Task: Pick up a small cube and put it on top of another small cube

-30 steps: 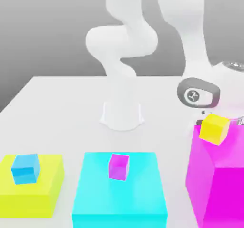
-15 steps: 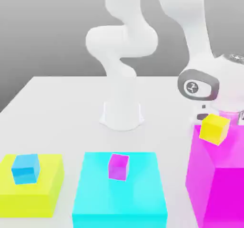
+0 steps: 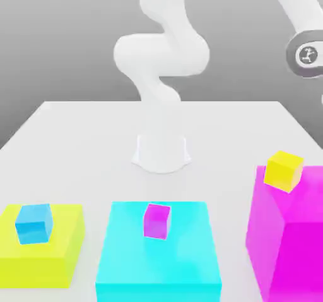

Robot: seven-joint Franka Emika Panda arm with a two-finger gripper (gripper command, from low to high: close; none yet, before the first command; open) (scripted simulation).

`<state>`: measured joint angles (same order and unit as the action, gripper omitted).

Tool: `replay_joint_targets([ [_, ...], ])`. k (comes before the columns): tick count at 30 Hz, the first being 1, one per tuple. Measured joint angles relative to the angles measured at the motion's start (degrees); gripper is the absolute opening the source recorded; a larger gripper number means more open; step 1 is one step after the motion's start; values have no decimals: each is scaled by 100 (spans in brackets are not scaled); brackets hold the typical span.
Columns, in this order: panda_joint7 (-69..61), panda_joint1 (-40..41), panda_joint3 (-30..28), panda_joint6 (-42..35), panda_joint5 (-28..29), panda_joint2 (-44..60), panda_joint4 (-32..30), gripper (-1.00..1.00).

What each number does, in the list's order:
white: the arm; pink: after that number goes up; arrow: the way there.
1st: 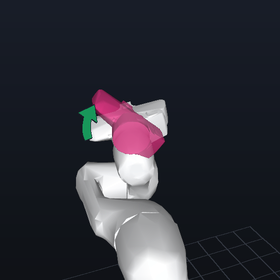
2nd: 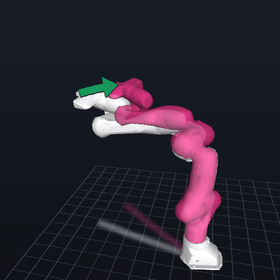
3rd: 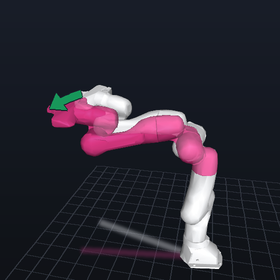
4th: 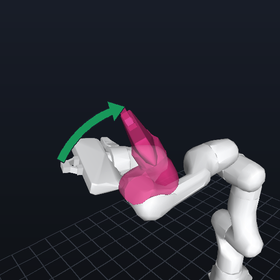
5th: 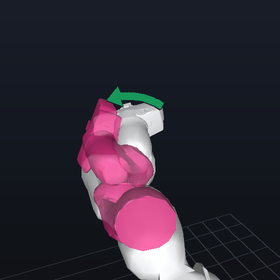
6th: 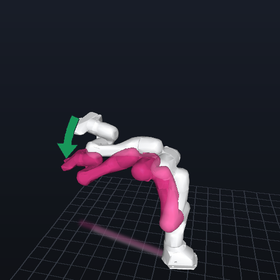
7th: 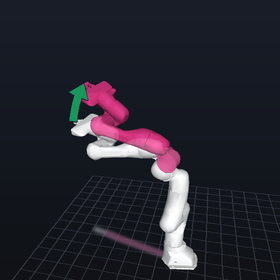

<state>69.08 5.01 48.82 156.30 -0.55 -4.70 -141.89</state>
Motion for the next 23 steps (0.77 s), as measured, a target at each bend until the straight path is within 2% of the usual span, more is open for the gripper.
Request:
replay_joint_targets([
  [6, -1273, 283, -1112, -758, -561, -869, -96, -100],
  [14, -283, 1461, -2167, -1464, -1064, -1351, -1227, -100],
  [19, 421, 2065, -2264, -570, -738, -447, -1700, -100],
  [20, 480, 2093, -2253, -425, -671, -317, -1729, 100],
  [23, 480, 2093, -2253, -425, -671, -317, -1729, 100],
])
